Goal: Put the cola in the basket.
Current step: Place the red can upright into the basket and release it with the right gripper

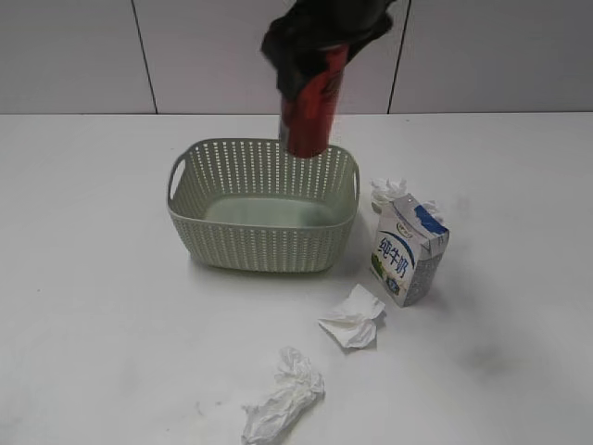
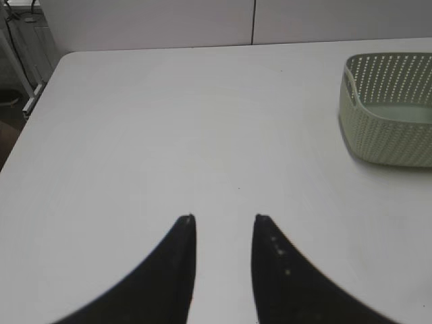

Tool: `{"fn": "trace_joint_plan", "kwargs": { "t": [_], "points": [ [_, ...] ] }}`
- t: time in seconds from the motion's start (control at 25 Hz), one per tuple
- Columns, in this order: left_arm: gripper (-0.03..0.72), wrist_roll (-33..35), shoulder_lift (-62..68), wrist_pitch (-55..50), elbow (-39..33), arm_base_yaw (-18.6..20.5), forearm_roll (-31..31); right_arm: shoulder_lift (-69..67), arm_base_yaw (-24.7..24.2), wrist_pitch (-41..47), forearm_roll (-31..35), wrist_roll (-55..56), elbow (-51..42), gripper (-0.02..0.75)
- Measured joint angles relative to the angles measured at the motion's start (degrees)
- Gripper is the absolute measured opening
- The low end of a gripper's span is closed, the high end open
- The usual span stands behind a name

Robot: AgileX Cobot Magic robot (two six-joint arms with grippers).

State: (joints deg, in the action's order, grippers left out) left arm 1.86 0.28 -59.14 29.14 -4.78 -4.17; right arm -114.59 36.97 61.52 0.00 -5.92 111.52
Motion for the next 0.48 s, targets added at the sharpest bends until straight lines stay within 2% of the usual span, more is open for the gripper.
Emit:
{"fn": "trace_joint_plan", "kwargs": {
  "t": [0.16, 0.36, 0.48],
  "points": [
    [0.228, 0.0, 0.0, 0.0, 0.0, 0.0, 0.0, -6.6, 3.0, -1.1, 1.1, -1.2, 2.3, 0.521],
    [0.228, 0.0, 0.0, 0.0, 0.0, 0.0, 0.0, -12.2, 3.4, -5.3, 7.3, -1.5, 3.0, 0.521],
    [0.228, 0.0, 0.0, 0.0, 0.0, 0.0, 0.0, -14.4, 3.4, -6.8, 8.4, -2.3, 3.2, 0.521]
  ]
}}
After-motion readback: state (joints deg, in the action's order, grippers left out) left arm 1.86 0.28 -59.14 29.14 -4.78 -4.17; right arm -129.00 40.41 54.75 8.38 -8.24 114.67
